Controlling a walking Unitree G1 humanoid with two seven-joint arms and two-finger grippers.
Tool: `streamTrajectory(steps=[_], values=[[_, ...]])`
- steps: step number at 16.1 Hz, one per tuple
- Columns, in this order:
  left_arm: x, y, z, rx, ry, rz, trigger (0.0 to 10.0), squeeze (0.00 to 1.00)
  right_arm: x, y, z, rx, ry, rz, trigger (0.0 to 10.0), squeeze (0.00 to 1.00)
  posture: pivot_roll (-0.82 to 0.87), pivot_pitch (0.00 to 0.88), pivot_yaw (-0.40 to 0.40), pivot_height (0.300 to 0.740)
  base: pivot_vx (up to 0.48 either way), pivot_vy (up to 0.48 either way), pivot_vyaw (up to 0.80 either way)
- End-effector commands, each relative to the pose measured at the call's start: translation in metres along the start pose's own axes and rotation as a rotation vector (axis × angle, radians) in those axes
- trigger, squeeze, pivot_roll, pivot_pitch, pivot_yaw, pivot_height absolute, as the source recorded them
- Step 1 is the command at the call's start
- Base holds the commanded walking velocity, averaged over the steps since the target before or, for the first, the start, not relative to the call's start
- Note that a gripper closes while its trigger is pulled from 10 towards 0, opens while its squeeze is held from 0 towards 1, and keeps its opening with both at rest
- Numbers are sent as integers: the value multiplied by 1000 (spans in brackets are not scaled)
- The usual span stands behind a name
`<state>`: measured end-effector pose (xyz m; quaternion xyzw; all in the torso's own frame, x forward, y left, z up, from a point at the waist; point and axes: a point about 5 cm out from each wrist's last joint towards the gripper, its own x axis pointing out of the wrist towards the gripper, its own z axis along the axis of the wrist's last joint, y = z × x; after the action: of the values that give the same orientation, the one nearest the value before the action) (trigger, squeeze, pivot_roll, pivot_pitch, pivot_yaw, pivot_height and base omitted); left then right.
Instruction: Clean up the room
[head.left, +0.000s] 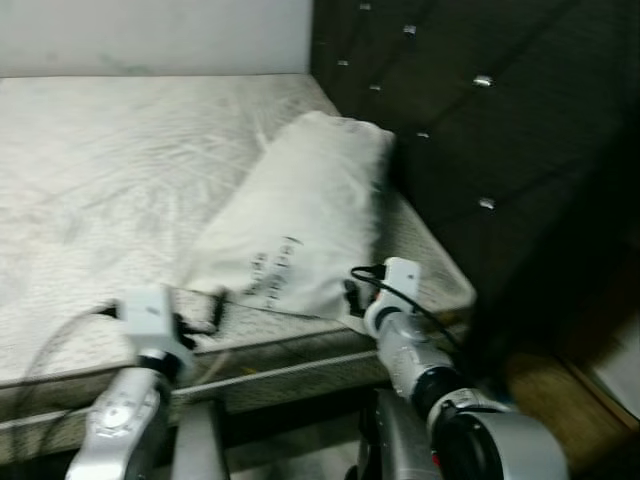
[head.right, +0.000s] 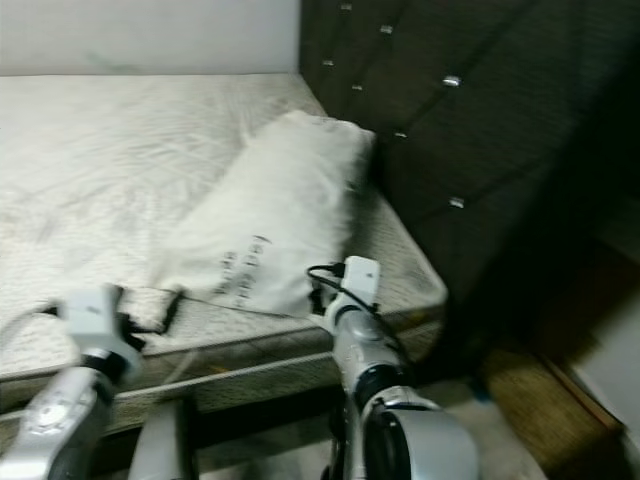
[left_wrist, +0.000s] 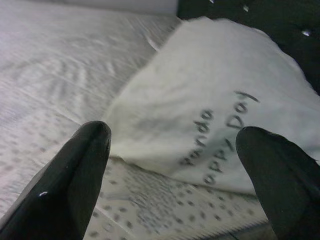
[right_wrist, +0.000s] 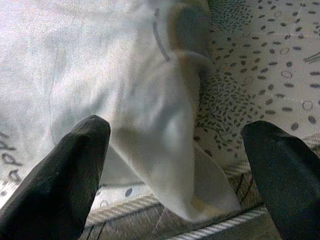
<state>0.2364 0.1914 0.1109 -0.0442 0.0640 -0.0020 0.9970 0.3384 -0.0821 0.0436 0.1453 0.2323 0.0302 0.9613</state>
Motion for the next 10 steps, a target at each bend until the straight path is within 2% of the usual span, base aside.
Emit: streamTrajectory(steps=[1, 5, 7, 10], values=[[2, 3, 4, 20, -28, 36, 10000, 0, 2, 7, 13, 19, -44, 49, 10000, 0, 95, 0, -56, 532, 0, 0, 0], [0, 6, 8, 46, -52, 46, 10000, 0, 2, 27, 21, 69, -78, 187, 10000, 0, 96, 0, -58, 532, 0, 0, 0], [-3, 10, 10, 57, -79, 92, 10000, 0, 0, 38, 24, 10, -117, 297, 10000, 0, 92, 0, -58, 532, 0, 0, 0], [-6, 6, 9, 60, -100, 85, 10000, 0, -3, 41, 20, -3, -132, 347, 10000, 0, 84, 0, -60, 532, 0, 0, 0]])
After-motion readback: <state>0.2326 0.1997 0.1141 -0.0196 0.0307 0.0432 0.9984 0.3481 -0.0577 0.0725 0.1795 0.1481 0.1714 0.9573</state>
